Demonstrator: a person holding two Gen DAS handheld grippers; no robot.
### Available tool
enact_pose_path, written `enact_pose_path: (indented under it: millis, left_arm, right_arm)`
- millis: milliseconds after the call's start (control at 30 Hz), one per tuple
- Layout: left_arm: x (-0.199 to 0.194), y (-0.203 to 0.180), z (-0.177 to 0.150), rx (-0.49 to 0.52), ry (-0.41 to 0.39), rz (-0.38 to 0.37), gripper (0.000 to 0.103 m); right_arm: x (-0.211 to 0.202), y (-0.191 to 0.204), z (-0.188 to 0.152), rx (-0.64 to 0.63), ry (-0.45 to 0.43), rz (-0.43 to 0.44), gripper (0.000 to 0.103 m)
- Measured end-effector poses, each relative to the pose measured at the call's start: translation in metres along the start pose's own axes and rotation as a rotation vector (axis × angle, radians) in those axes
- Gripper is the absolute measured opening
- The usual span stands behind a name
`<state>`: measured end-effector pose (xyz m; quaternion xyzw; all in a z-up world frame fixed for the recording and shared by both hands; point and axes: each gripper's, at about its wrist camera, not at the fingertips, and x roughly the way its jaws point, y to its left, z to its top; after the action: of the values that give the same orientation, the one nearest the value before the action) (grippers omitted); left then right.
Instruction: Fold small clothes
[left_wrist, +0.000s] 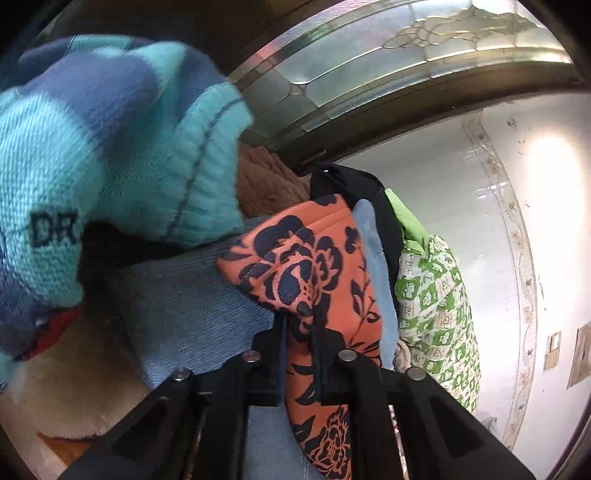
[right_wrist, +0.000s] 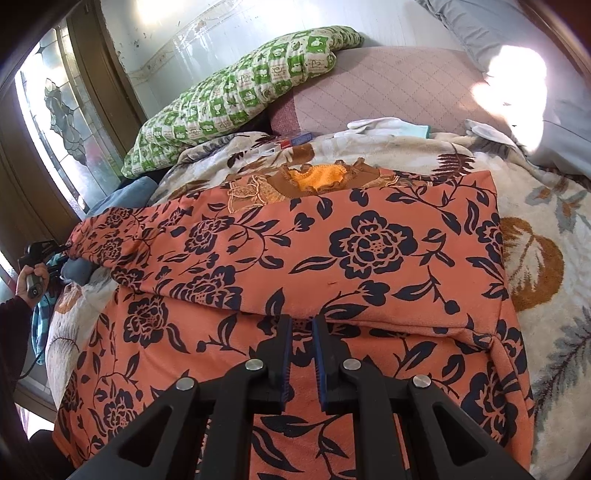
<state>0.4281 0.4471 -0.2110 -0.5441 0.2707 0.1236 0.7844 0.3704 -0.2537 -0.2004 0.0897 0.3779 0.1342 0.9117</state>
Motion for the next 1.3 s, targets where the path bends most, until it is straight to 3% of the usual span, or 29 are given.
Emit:
enact_pose_path:
  millis: [233,433,567,767,967,1000,1033,1100,1133,1200,1267,1300]
  left_arm:
    - [-0.025,-0.078,-0.026,0.215,-0.033,-0.048,0.007]
    - [-0.046,-0.172,-0.104,0.458,0.054,-0.155,0.007]
    - [-0.041,-0.236,-0.197,0.628,0.178,-0.240,0.007]
    - [-0.007,-0.300,-0.377,0.883,0.406,-0.326,0.007]
    - [0.052,-0.284,-0.564,1.040,0.694,-0.253,0.009]
    - [0.056,-0.274,-0.589,1.045,0.758,-0.209,0.013]
    - [0.061,-0.263,-0.610,1.058,0.810,-0.154,0.027]
    - [0.052,-0.248,-0.632,1.087,0.875,-0.140,0.031]
    - [0.041,-0.247,-0.636,1.107,0.867,-0.158,0.034]
    - [0.015,-0.250,-0.625,1.156,0.803,-0.196,0.045]
    - [-0.013,-0.257,-0.595,1.164,0.685,-0.237,0.063]
    - [-0.024,-0.258,-0.575,1.171,0.609,-0.236,0.067]
  right_arm:
    - [-0.008,-0.004,0.003,0.015,-0.025,-0.008,0.013]
    - [-0.029,-0.028,0.014,0.105,-0.088,-0.040,0.013]
    - [-0.048,-0.063,0.020,0.233,-0.135,-0.053,0.013]
    - [-0.072,-0.123,0.020,0.457,-0.170,-0.031,0.013]
    - [-0.104,-0.180,0.017,0.619,-0.247,-0.020,0.012]
    - [-0.107,-0.186,0.017,0.624,-0.252,-0.031,0.012]
    - [-0.109,-0.191,0.017,0.627,-0.253,-0.033,0.012]
    - [-0.109,-0.199,0.018,0.633,-0.238,-0.012,0.012]
    - [-0.108,-0.201,0.019,0.647,-0.227,0.004,0.012]
    - [-0.108,-0.201,0.019,0.644,-0.221,0.059,0.013]
    - [-0.110,-0.199,0.022,0.642,-0.232,0.125,0.016]
    - [-0.108,-0.197,0.022,0.644,-0.231,0.161,0.029]
